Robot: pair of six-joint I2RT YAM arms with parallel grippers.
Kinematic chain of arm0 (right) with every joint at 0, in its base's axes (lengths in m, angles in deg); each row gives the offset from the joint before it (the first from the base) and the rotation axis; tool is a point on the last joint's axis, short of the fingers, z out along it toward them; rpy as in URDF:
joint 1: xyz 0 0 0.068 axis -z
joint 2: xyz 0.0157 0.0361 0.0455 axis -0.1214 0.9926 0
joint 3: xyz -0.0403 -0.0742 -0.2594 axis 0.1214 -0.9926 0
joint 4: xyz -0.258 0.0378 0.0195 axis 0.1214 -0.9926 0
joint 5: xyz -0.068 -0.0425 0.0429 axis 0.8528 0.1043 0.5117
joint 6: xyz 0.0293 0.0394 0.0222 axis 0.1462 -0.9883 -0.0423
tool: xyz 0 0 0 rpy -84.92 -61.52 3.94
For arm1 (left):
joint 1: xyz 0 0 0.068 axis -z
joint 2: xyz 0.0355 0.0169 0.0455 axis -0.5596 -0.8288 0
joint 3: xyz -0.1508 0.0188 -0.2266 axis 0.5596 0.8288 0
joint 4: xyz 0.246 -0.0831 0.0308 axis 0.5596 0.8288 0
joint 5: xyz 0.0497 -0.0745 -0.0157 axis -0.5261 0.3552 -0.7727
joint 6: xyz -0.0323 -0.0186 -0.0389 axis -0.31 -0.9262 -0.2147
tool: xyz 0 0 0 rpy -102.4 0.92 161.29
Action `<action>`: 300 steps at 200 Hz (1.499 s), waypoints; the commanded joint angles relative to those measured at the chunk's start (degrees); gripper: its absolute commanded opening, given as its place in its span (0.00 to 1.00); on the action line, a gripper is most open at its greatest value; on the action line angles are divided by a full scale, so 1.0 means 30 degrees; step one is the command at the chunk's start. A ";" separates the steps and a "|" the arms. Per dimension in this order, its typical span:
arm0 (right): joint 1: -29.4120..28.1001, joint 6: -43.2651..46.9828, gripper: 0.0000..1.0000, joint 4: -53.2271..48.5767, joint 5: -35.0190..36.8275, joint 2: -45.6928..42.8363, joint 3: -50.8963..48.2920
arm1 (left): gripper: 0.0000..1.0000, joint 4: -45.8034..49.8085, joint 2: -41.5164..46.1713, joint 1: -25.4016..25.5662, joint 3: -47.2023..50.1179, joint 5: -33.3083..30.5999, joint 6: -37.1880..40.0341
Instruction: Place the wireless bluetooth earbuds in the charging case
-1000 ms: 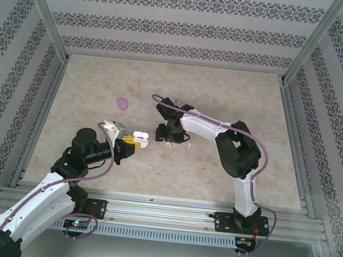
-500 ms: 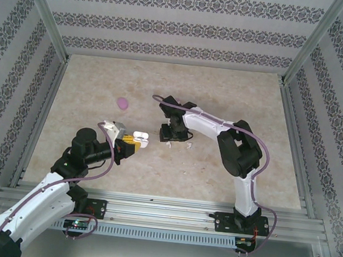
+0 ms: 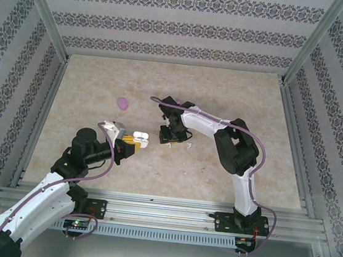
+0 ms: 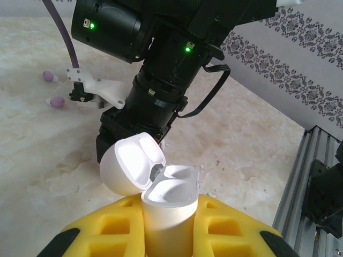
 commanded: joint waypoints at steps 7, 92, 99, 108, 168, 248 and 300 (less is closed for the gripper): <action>-0.0398 0.0395 0.39 -0.0810 0.0094 0.0507 0.0533 | 0.00 0.0405 0.0210 0.0161 0.0071 0.0269 -0.0071; -0.0849 0.0770 0.31 -0.1682 0.0723 0.0807 0.1106 | 0.00 0.0457 0.0235 0.0176 0.0049 0.0328 -0.0114; -0.0842 0.0794 0.30 -0.1706 0.0738 0.0811 0.1133 | 0.00 0.0416 0.0235 0.0161 0.0072 0.0332 -0.0133; -0.0877 0.0822 0.29 -0.1703 0.0720 0.0754 0.1113 | 0.00 0.0331 0.0234 0.0177 0.0063 0.0379 -0.0162; -0.0893 0.0854 0.23 -0.0938 0.1153 -0.0760 0.0475 | 0.00 -0.1870 0.0170 0.0160 0.0919 0.1165 -0.0550; -0.0893 -0.0008 0.21 0.1604 0.2833 -0.6293 -0.2136 | 0.00 -0.5791 -0.1202 0.0160 0.1205 0.2031 -0.1178; -0.1046 -0.1187 0.21 0.4441 0.3325 -1.1625 -0.5068 | 0.00 -0.9231 -0.3002 0.0329 0.1195 0.1297 -0.2036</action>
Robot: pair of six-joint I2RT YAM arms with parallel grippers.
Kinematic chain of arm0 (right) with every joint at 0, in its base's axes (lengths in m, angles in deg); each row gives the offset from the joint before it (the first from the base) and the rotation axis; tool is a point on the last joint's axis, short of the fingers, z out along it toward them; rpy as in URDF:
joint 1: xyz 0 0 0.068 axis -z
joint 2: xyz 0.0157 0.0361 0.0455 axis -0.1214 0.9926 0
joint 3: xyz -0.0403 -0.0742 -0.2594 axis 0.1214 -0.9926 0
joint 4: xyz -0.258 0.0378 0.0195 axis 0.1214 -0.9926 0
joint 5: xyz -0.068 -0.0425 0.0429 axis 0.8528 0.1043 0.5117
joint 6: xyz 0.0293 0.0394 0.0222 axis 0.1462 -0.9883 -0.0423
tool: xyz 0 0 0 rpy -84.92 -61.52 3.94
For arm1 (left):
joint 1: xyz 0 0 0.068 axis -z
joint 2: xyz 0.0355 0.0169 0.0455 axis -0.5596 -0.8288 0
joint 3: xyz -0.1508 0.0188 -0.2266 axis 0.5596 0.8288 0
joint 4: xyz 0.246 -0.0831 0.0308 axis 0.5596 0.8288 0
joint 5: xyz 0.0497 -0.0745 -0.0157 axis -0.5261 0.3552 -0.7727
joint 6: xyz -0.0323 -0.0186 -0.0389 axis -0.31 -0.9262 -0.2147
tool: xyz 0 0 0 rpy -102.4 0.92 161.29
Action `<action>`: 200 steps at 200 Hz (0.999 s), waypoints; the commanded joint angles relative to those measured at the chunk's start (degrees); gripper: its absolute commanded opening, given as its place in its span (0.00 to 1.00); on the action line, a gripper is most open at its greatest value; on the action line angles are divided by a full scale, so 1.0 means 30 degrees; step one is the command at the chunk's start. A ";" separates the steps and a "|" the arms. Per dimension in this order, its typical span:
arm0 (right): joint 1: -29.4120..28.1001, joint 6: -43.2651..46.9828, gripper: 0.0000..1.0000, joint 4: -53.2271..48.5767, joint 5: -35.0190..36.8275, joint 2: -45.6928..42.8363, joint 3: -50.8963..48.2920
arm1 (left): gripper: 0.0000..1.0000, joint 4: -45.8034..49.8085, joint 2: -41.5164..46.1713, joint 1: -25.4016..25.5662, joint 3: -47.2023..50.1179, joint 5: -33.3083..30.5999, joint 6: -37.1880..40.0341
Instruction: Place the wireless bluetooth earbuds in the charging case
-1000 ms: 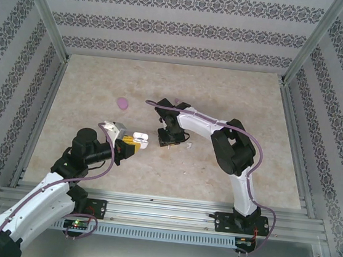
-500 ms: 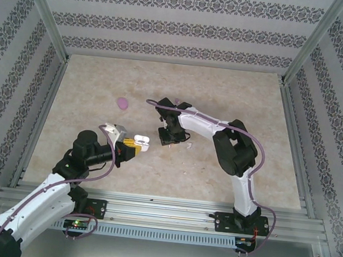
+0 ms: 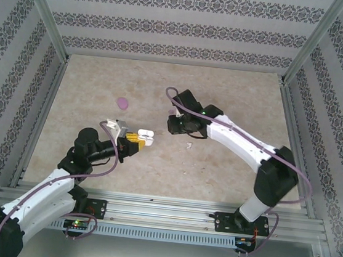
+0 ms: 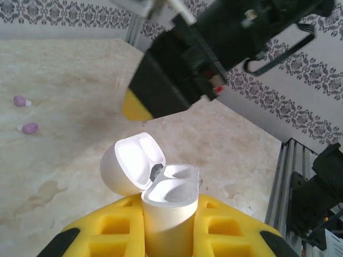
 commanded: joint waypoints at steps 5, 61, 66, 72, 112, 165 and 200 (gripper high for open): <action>-0.0458 -0.1039 0.21 0.2009 0.0737 -0.2610 -0.1355 | 0.00 -0.3600 -0.0929 0.0368 0.0033 -0.0246 -0.0806; -0.1382 -0.1784 0.20 0.4289 0.1260 -0.6759 -0.3490 | 0.00 -0.4659 -0.3820 0.1933 -0.1798 -0.1071 -0.0381; -0.1447 -0.1815 0.20 0.4437 0.1253 -0.7041 -0.3598 | 0.00 -0.4833 -0.4025 0.2052 -0.1903 -0.1199 -0.0414; -0.1518 -0.1844 0.20 0.4600 0.1314 -0.7400 -0.3746 | 0.00 -0.5133 -0.4274 0.2231 -0.1999 -0.1348 -0.0441; -0.2306 -0.1920 0.20 0.5823 0.1666 -0.9290 -0.4633 | 0.00 -0.7174 -0.5822 0.3298 -0.2528 -0.2396 -0.0746; -0.2985 -0.1437 0.18 0.7941 0.2001 -1.0178 -0.6255 | 0.00 -0.7737 -0.6259 0.4245 -0.2891 -0.3366 -0.0349; -0.2985 -0.1287 0.18 0.8720 0.1405 -0.9842 -0.6538 | 0.00 -0.8189 -0.6304 0.4677 -0.2692 -0.3779 -0.0321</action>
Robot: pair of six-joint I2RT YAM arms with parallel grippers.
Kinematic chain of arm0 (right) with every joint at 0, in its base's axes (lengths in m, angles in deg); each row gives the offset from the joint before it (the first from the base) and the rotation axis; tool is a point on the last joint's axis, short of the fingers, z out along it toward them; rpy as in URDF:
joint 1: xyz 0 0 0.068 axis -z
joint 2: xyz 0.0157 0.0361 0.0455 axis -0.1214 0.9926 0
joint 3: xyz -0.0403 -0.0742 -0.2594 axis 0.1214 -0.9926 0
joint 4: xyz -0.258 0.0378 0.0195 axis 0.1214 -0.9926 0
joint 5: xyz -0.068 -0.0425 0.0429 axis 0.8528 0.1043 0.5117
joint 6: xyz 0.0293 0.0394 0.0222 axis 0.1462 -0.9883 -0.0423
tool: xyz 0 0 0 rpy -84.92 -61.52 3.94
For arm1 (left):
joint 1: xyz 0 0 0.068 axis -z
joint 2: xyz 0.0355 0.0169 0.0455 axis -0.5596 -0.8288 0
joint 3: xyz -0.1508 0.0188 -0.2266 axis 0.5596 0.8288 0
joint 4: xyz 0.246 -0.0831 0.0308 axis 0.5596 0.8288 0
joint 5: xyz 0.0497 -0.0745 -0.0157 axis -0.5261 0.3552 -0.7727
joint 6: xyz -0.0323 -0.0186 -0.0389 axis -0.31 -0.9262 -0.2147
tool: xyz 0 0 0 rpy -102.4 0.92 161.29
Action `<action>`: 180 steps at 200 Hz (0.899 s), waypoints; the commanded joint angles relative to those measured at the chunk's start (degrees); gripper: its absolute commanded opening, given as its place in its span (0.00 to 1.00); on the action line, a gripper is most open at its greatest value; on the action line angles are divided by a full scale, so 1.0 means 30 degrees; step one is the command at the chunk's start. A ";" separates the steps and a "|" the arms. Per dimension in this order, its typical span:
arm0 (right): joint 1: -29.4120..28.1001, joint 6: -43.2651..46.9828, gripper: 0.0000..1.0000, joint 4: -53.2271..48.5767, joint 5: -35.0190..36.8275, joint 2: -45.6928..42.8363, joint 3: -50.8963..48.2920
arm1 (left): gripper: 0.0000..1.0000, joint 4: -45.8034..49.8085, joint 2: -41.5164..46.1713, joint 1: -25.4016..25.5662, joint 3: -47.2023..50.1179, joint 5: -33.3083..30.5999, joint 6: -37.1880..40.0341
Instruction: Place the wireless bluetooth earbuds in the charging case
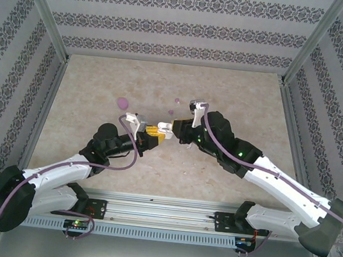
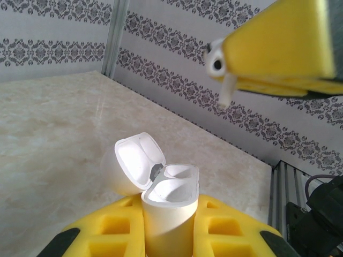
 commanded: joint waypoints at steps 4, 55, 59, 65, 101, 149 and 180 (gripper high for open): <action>-0.0159 0.0350 0.18 0.1486 -0.0157 0.0125 -0.0238 | 0.00 -0.1622 0.0027 0.0475 -0.0417 -0.0536 0.0267; -0.0174 -0.0067 0.18 0.2966 -0.1141 0.0775 -0.0521 | 0.00 -0.1658 0.0224 0.0697 -0.0485 -0.0803 -0.0038; -0.0187 -0.0087 0.18 0.3074 -0.1209 0.0802 -0.0573 | 0.00 -0.1683 0.0274 0.0696 -0.0471 -0.0832 -0.0101; -0.0189 -0.0146 0.18 0.3160 -0.1253 0.0849 -0.0654 | 0.00 -0.1686 0.0342 0.0689 -0.0433 -0.0886 -0.0164; -0.0261 -0.0426 0.18 0.3434 -0.1324 0.0906 -0.0848 | 0.00 -0.1775 0.0606 0.0696 -0.0353 -0.1196 -0.0297; -0.0301 -0.0579 0.18 0.3371 -0.1456 0.1218 -0.0932 | 0.00 -0.2212 0.0233 0.0696 -0.0583 -0.1187 -0.0390; -0.0415 -0.0775 0.18 0.3555 -0.1469 0.1244 -0.1154 | 0.00 -0.2403 0.0224 0.0697 -0.0558 -0.1329 -0.0465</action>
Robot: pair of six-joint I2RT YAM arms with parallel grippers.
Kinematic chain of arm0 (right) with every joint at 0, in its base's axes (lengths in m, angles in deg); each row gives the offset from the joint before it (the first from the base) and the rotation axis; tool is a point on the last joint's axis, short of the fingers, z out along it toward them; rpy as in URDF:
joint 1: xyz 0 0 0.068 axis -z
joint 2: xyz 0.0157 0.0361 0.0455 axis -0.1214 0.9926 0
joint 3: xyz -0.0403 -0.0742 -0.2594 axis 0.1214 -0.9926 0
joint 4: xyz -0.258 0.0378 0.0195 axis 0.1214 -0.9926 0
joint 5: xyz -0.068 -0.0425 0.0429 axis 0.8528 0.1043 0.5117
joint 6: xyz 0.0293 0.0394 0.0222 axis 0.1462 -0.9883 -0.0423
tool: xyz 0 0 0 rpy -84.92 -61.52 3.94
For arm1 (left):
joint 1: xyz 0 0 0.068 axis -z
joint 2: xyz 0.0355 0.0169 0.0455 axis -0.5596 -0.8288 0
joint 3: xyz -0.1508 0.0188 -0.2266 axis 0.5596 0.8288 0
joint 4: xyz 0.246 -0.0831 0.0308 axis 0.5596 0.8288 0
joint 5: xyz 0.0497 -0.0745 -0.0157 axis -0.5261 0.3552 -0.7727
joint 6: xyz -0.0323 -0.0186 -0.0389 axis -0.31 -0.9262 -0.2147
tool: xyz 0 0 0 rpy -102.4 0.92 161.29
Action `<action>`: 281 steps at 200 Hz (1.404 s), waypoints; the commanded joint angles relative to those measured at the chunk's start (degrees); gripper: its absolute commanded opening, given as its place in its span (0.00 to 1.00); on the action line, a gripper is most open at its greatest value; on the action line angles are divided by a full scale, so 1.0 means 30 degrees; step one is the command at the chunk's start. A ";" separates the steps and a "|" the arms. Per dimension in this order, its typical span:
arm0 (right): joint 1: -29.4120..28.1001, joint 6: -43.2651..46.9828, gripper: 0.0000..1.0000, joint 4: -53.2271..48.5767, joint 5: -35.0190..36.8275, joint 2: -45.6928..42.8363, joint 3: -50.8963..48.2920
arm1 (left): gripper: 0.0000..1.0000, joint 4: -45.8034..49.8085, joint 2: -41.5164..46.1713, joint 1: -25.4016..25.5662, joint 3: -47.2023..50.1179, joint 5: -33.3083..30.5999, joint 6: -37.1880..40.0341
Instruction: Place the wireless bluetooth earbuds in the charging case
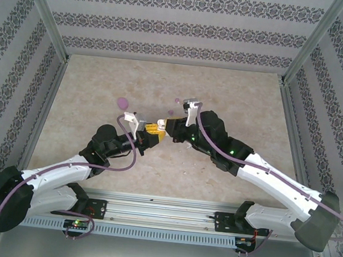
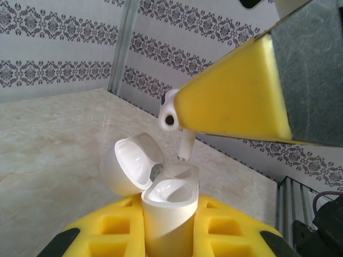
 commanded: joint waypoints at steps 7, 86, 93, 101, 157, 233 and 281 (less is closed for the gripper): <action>-0.0306 -0.0443 0.18 0.0710 -0.0211 0.0086 -0.0439 | 0.00 -0.1621 -0.0041 0.0280 -0.0584 -0.0129 -0.0363; -0.0452 -0.0412 0.17 0.0568 -0.0044 0.0114 -0.0676 | 0.00 -0.1678 0.0019 0.0281 -0.0587 -0.0238 -0.0432; -0.0452 -0.0377 0.17 0.0525 0.0007 0.0114 -0.0674 | 0.00 -0.1682 0.0033 0.0291 -0.0587 -0.0236 -0.0472; -0.0452 -0.0258 0.17 0.0420 -0.0007 0.0172 -0.0648 | 0.00 -0.1683 0.0085 0.0282 -0.0587 -0.0217 -0.0481; -0.0423 0.0675 0.18 -0.0280 0.0303 0.0224 -0.0410 | 0.00 -0.2014 0.0043 0.0295 -0.0558 0.0289 -0.0533; -0.0430 0.0220 0.18 0.0889 -0.1349 0.0561 -0.0924 | 0.00 -0.2862 -0.0173 0.0283 -0.0587 0.0626 -0.0812; -0.0423 0.0559 0.18 -0.0133 -0.1171 0.0336 -0.0824 | 0.00 -0.2928 0.0096 0.0282 -0.0401 0.0608 -0.0842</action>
